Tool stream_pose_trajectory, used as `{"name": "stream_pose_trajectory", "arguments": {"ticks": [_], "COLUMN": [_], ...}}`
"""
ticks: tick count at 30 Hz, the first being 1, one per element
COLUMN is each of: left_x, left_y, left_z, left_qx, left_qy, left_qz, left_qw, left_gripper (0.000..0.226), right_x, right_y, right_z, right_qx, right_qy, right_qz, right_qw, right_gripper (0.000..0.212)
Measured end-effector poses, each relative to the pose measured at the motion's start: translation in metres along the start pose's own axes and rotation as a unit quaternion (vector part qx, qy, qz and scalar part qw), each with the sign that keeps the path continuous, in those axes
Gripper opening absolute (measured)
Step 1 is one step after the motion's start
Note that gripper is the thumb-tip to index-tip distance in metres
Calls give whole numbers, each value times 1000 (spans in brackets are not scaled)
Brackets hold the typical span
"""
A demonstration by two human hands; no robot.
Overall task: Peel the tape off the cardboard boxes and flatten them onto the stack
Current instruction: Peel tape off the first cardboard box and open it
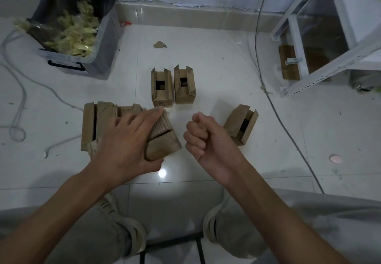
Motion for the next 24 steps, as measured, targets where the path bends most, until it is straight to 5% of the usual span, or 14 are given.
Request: {"name": "stream_pose_trajectory", "arguments": {"ticks": [9, 18, 24], "left_x": [18, 23, 11], "left_y": [-18, -65, -112], "left_z": [-1, -29, -58], "left_qx": [1, -29, -55], "left_qy": [-15, 60, 158], "left_qz": [-2, -130, -250], "left_qw": [1000, 989, 954], "left_gripper": [112, 118, 112], "right_x": [24, 54, 124], "right_y": [9, 4, 2], "right_z": [-13, 22, 94], "right_qx": [-33, -82, -187], "right_qy": [15, 16, -6], "right_qz": [42, 112, 30], "right_qw": [998, 990, 982], "right_gripper": [59, 28, 40]}}
Point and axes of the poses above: each hand's wrist, its own x-axis towards the middle knuckle, its own z-axis out of the palm, y = z × x, the point moved 5 cm from there along x, towards the middle knuckle, and after that the axes turned 10 degrees about y, right-handed, at the moved point
